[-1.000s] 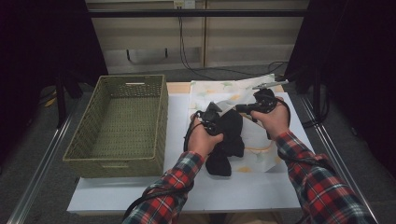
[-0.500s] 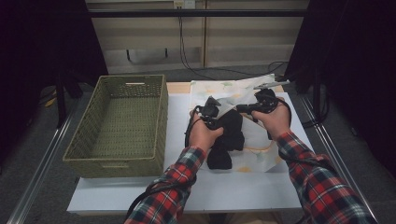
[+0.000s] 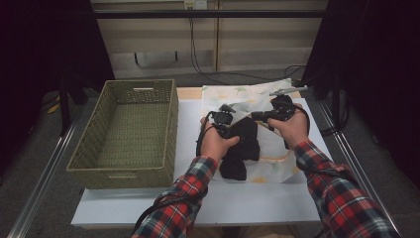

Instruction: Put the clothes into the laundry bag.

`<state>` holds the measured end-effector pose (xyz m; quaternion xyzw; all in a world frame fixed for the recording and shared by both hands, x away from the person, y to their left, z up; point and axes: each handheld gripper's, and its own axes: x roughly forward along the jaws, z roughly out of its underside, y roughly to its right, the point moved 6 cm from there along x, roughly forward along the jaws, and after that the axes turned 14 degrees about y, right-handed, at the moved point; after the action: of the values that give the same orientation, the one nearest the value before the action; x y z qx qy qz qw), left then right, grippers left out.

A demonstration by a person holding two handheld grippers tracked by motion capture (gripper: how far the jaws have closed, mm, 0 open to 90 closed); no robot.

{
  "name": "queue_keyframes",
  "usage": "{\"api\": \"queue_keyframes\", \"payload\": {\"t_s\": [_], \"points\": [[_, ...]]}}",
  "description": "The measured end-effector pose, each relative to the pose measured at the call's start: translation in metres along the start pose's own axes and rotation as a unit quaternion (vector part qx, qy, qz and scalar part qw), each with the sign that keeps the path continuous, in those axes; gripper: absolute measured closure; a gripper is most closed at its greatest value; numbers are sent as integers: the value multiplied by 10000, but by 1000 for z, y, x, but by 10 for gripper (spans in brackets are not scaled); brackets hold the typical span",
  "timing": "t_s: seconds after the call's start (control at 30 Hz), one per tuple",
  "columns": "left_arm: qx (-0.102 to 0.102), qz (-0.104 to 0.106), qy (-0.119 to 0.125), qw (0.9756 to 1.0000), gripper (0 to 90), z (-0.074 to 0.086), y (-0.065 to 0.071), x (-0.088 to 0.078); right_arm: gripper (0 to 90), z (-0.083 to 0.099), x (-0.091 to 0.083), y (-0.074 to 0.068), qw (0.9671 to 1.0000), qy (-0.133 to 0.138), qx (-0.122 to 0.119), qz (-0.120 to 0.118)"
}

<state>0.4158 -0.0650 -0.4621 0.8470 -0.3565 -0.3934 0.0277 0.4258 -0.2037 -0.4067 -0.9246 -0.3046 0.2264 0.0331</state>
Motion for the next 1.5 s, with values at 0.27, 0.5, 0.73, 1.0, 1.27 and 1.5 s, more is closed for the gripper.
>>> {"api": "queue_keyframes", "payload": {"t_s": [0.27,0.5,0.73,1.0,1.27,1.5], "points": [[164,-90,-124,9997,236,7,-2,-8,900,1,1,-1,10000,-19,3,10],[171,-57,-332,9993,260,13,-3,-13,900,2,1,-1,10000,-33,-15,27],[-181,187,-549,9982,445,20,0,-15,900,2,1,-2,10000,-44,-3,20],[-283,285,-734,9965,699,24,5,-13,900,1,2,-2,10000,-45,-35,16],[-275,239,-602,9975,752,23,7,-9,900,1,2,-2,10000,-29,-26,10],[-251,136,-505,9983,756,17,7,-6,900,1,1,-2,10000,-39,-2,2]]}}
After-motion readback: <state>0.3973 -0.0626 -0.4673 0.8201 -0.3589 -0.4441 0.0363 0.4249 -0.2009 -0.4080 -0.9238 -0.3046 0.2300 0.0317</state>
